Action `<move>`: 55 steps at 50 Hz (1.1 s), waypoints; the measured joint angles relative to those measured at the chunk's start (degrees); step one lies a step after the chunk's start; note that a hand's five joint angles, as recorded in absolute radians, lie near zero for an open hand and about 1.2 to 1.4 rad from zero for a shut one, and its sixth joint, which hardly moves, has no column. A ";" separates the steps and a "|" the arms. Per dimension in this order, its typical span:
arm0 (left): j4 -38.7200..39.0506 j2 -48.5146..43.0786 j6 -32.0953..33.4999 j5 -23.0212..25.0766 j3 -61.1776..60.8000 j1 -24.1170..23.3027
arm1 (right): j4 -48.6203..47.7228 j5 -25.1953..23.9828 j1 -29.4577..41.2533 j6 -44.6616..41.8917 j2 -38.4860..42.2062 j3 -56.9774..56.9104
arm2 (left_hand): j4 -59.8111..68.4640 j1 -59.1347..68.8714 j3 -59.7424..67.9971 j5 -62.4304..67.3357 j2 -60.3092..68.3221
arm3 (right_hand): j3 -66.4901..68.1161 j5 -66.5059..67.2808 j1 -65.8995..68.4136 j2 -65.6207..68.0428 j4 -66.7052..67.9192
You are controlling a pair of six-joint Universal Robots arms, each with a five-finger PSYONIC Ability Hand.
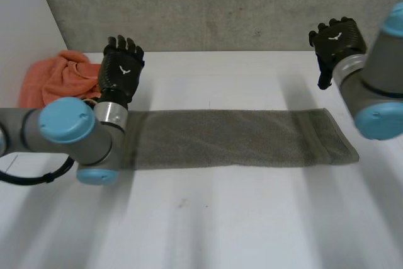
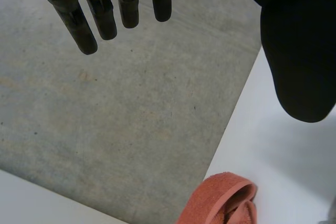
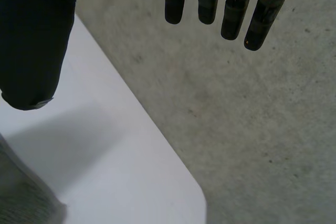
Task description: Fold the laundry.
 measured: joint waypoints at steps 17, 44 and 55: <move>-14.78 20.75 -33.63 0.29 -19.11 -2.32 | 9.82 -17.74 -14.19 2.25 -11.21 29.81 | 0.00 0.00 0.00 0.00 0.00 | 9.26 7.28 6.81 8.66 7.78; -16.58 19.71 -34.32 0.28 -18.92 -2.36 | -1.87 -19.30 -18.43 1.76 -1.48 31.09 | 0.05 0.00 0.00 0.00 0.00 | 55.41 52.56 43.77 54.33 54.61; -16.59 20.12 -34.34 0.26 -18.99 -2.40 | -1.43 -20.83 -24.07 1.43 -5.55 32.04 | 0.05 0.00 0.00 0.00 0.00 | 40.52 39.41 30.15 39.37 40.91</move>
